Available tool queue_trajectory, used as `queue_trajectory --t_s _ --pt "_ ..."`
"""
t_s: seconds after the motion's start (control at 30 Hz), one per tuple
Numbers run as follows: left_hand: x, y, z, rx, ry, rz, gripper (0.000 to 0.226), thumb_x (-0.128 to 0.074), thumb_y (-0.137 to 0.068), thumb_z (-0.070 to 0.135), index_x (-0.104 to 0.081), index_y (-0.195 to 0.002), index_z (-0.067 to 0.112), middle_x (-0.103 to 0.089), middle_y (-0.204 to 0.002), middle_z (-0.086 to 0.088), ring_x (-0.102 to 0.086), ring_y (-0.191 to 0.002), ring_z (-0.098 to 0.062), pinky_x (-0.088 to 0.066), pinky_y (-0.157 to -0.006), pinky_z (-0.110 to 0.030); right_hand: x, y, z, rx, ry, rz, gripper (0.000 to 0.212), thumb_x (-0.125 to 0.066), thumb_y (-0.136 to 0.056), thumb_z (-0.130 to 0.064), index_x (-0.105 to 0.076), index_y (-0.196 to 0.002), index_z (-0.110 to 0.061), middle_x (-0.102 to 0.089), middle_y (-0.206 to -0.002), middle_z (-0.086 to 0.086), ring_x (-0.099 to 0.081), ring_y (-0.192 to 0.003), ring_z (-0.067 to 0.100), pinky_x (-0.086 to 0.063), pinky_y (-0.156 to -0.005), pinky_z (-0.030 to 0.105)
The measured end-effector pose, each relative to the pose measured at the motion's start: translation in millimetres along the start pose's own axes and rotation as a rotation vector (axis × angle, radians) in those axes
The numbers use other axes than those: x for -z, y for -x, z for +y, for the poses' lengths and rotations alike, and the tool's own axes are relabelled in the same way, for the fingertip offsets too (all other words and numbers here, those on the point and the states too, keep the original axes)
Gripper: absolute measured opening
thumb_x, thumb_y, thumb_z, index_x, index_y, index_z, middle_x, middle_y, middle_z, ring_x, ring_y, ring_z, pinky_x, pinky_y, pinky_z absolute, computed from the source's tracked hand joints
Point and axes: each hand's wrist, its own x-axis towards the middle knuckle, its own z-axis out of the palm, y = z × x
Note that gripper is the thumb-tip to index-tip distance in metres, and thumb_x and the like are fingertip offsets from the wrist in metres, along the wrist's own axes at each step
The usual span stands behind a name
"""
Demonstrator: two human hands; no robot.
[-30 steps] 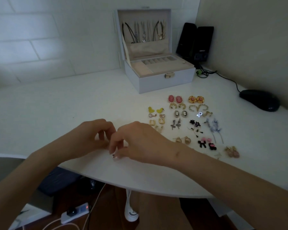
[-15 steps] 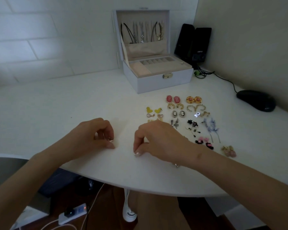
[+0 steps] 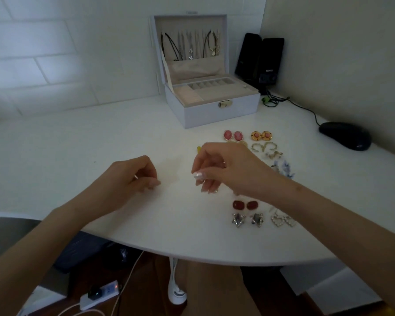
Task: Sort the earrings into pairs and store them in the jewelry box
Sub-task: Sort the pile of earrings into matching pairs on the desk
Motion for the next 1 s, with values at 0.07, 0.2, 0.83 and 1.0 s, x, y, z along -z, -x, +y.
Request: queue_trajectory --t_s 0.07,0.2,0.83,1.0 --pt "-0.4 -1.4 9.3 -0.008 0.045 0.009 0.006 -0.063 -0.084 0.012 -0.061 -0.078 0.013 -0.068 -0.075 0.003 -0.063 -0.069 -0.003 -0.051 -0.065 -0.014 5.1 0.6 0.5 -0.009 -0.096 0.004 0.01 -0.055 -0.088 0.002 -0.059 -0.09 -0.006 -0.065 -0.077 0.016 -0.069 -0.064 0.027 -0.059 -0.061 0.035" --pt "-6.9 -2.5 25.6 -0.044 0.148 -0.006 0.006 -0.063 -0.084 0.011 -0.057 -0.085 0.012 -0.068 -0.071 -0.001 -0.066 -0.064 -0.01 -0.054 -0.064 -0.019 12.3 2.9 2.4 -0.018 -0.162 0.02 0.014 -0.055 -0.086 0.009 -0.06 -0.091 -0.003 -0.064 -0.08 0.023 -0.069 -0.064 0.028 -0.059 -0.06 0.033" --pt "-36.9 -13.0 49.5 -0.152 0.026 -0.15 0.011 -0.073 -0.077 0.014 -0.066 -0.076 0.022 -0.064 -0.064 0.005 -0.06 -0.063 -0.006 -0.042 -0.059 -0.014 21.3 16.1 5.4 -0.064 -0.006 0.08 0.013 -0.076 -0.073 -0.006 -0.066 -0.082 -0.006 -0.067 -0.065 0.012 -0.062 -0.051 0.013 -0.052 -0.049 0.024" --pt "-41.8 -14.2 47.2 -0.227 -0.012 -0.141 0.011 -0.074 -0.076 0.013 -0.069 -0.077 0.023 -0.062 -0.074 0.01 -0.055 -0.072 -0.002 -0.039 -0.061 -0.01 15.6 18.6 6.5 -0.042 0.119 0.036 0.006 -0.077 -0.071 -0.005 -0.072 -0.074 -0.008 -0.066 -0.058 -0.004 -0.057 -0.048 0.001 -0.047 -0.051 0.012"
